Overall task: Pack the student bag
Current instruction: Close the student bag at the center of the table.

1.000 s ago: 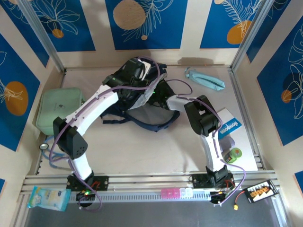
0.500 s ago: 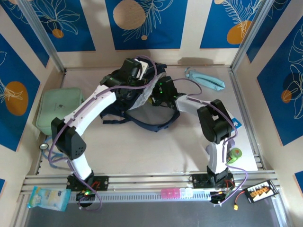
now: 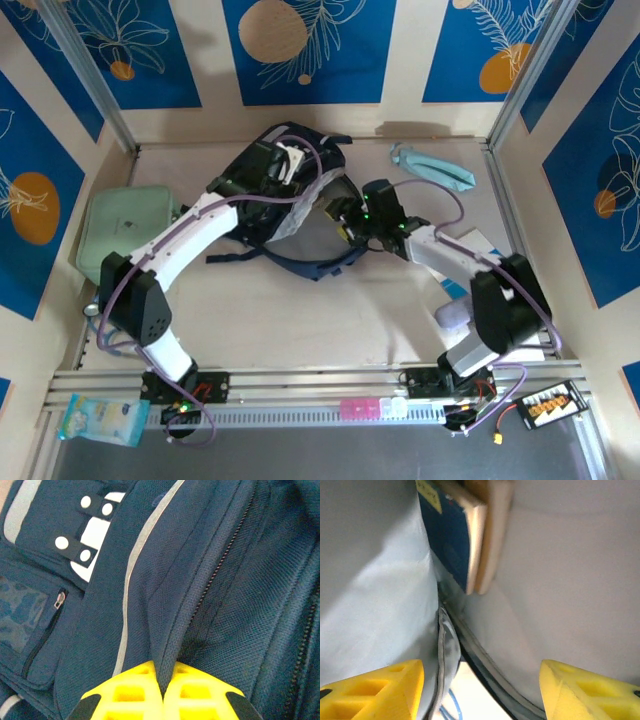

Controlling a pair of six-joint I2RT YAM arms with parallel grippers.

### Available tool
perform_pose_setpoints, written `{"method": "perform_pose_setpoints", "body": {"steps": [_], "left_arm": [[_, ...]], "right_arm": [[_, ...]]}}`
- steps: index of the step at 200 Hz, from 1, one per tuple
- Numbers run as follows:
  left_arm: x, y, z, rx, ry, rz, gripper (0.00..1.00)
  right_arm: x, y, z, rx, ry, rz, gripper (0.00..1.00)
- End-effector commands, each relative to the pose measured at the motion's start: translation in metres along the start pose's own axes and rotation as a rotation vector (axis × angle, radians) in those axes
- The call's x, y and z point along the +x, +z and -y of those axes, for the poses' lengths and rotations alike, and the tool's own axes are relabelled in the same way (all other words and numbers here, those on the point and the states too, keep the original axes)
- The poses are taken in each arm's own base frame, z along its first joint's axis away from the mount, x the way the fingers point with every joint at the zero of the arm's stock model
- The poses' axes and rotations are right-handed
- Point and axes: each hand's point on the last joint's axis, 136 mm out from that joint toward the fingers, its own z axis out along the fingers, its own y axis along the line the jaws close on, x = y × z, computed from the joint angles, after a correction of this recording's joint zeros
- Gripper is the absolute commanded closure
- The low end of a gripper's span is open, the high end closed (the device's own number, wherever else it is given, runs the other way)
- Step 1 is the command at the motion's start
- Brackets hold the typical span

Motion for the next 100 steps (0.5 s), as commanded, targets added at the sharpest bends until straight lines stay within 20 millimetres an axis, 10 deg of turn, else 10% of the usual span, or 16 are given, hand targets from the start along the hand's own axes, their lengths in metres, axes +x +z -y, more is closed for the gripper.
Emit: {"method": "perform_pose_setpoints", "body": {"steps": [1, 28, 50, 100], "left_arm": [[0.006, -0.005, -0.024, -0.041, -0.001, 0.035, 1.00], [0.033, -0.003, -0.005, 0.083, 0.021, -0.005, 1.00], [0.039, -0.014, 0.022, 0.245, -0.007, -0.010, 0.50], [0.036, -0.034, 0.030, 0.312, -0.050, 0.131, 0.03]], "right_arm": [[-0.004, -0.030, 0.049, 0.168, -0.035, 0.103, 0.37], [-0.023, -0.072, 0.077, 0.304, -0.119, 0.260, 0.37], [-0.045, -0.109, 0.092, 0.432, -0.175, 0.363, 0.29], [-0.089, -0.138, 0.117, 0.460, -0.158, 0.340, 0.16]]}}
